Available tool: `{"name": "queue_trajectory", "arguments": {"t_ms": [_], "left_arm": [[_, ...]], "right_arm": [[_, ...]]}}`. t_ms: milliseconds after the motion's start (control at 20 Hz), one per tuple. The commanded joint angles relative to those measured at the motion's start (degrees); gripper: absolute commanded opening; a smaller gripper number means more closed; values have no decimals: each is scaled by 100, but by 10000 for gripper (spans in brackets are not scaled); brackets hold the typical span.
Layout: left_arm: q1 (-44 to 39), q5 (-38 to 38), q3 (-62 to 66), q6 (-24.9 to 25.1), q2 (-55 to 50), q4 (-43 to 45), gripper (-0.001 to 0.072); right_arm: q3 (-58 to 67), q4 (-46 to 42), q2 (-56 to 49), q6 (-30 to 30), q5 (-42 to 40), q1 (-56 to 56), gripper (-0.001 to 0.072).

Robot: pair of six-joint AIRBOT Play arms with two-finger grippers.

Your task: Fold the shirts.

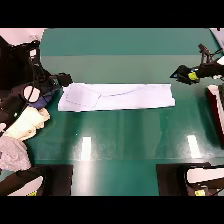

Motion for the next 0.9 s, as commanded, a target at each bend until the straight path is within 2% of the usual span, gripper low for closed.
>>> {"name": "queue_trajectory", "arguments": {"t_ms": [0, 50, 250, 400, 550, 600, 650, 750, 800, 850], "left_arm": [[-2, -953, 396, 365, -22, -22, 37], [-2, -1137, 400, 409, -20, -22, 37], [-2, -2273, 398, 409, -22, -24, 38], [-2, -2830, 398, 411, -22, -24, 38], [-2, -2874, 398, 409, -22, -61, 38], [-2, -2876, 398, 409, -26, -81, 38], [-2, -2876, 391, 409, -26, -133, 37], [-2, -2879, 391, 409, -26, -234, 28], [-2, -2879, 391, 409, -26, -299, 30], [-2, -2865, 391, 409, -28, -407, 29]], "right_arm": [[435, 192, -444, -293, 1576, -459, 560], [428, 195, -588, -396, 1746, -553, 599], [428, 205, -1185, -538, 1838, -662, 595], [428, 286, -1545, -662, 1843, -643, 568], [428, 846, -1784, -745, 1843, -590, 506], [428, 920, -1836, -750, 1851, -542, 488], [415, 909, -1862, -780, 1821, -479, 440], [350, 925, -1860, -903, 1674, -334, 415], [343, 929, -1862, -942, 1622, -267, 321], [348, 946, -1858, -1019, 1589, -197, 258]]}}
